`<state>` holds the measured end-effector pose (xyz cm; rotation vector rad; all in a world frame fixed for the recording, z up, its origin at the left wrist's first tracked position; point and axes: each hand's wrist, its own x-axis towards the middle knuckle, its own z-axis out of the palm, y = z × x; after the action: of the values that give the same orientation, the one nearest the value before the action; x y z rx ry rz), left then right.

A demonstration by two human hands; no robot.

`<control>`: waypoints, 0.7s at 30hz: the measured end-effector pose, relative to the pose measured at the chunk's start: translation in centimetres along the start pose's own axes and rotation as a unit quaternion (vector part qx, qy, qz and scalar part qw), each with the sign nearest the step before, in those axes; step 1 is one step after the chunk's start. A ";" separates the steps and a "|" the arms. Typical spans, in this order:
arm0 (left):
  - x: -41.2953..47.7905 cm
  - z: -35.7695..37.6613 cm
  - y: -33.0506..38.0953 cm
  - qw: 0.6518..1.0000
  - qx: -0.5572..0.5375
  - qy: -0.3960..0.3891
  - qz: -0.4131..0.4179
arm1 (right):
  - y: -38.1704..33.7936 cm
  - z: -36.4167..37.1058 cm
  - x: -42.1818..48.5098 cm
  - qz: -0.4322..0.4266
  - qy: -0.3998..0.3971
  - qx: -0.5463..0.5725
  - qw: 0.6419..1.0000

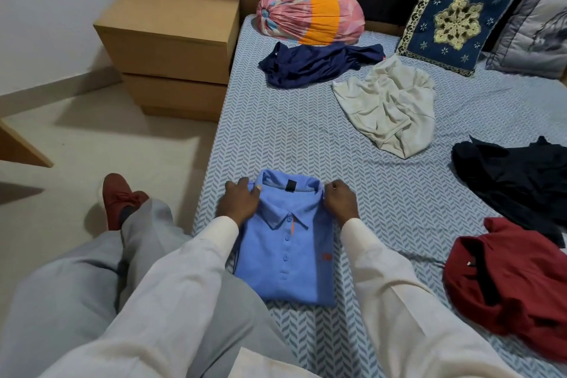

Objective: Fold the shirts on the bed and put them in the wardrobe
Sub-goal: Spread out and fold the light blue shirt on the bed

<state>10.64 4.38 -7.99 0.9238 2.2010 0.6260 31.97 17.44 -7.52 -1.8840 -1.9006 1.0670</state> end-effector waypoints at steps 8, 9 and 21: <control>-0.5 -0.2 -1.3 0.998 -0.022 0.041 0.048 | 1.6 -0.4 -0.2 -0.056 -0.017 0.017 0.998; -0.5 -0.2 -1.3 0.998 -0.021 0.042 0.050 | 1.5 -0.2 0.0 -0.074 0.001 0.015 0.997; -2.7 -1.4 -1.6 0.999 -0.028 0.005 -0.021 | 3.4 -0.8 -1.4 0.043 -0.019 0.126 0.991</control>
<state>10.33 1.10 -7.09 0.8450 2.1952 0.6689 35.26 16.00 -8.72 -1.8262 -1.6268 1.3105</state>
